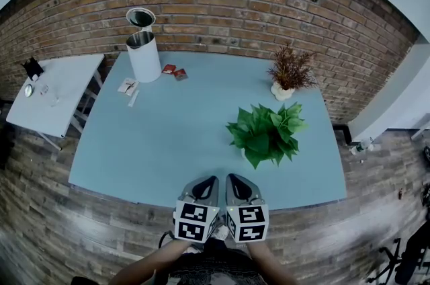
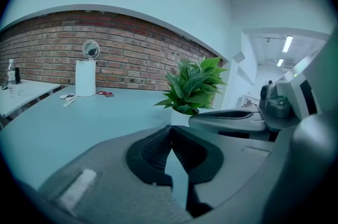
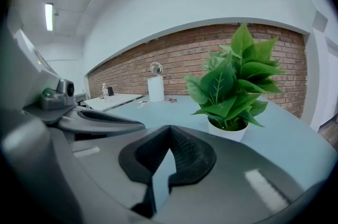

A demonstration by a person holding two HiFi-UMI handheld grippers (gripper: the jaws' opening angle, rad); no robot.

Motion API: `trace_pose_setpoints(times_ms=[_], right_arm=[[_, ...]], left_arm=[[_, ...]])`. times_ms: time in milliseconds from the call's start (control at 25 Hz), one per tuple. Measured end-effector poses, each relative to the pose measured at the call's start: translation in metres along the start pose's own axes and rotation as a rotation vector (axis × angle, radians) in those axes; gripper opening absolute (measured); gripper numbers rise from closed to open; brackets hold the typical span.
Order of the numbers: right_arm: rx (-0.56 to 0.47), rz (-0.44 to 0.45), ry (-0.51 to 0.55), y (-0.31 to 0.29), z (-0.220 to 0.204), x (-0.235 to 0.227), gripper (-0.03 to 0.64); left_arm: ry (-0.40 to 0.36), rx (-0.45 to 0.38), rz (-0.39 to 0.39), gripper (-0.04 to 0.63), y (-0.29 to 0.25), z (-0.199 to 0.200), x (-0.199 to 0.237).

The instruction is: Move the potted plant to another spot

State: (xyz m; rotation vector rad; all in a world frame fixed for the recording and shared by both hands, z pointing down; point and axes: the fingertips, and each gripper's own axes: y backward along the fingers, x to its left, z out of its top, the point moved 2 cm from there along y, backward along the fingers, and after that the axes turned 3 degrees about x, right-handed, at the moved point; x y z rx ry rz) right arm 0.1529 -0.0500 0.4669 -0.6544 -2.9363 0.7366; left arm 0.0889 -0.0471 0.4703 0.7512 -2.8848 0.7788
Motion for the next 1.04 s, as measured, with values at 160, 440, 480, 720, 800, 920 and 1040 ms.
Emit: trace_pose_setpoints(times_ms=[160,440,480,720,800,920,1040], right_arm=[[0.005,0.004,0.008,0.005,-0.001,0.007,0.005],[-0.003,-0.002,-0.003,0.012,-0.002,0.013,0.005],[-0.003,-0.003,-0.004,0.013,-0.003,0.014,0.005],[-0.007,-0.010,-0.010,0.017,-0.005,0.017,0.005],[-0.009,-0.011,-0.012,0.018,-0.004,0.019,0.005],[-0.008,-0.010,-0.012,0.019,-0.004,0.022,0.005],[-0.013,-0.009,-0.008,0.021,-0.004,0.026,0.005]], left_arm=[[-0.002,-0.006,-0.005,-0.002,0.006,-0.001,0.000],[-0.006,-0.001,-0.016,-0.002,0.015,-0.006,-0.003],[-0.007,-0.001,-0.017,-0.002,0.016,-0.007,-0.004],[-0.012,-0.004,-0.016,-0.002,0.024,-0.010,-0.003],[-0.014,-0.005,-0.017,-0.002,0.026,-0.011,-0.003],[-0.014,-0.005,-0.018,-0.002,0.030,-0.011,-0.002],[-0.013,-0.008,-0.016,-0.002,0.033,-0.012,-0.002]])
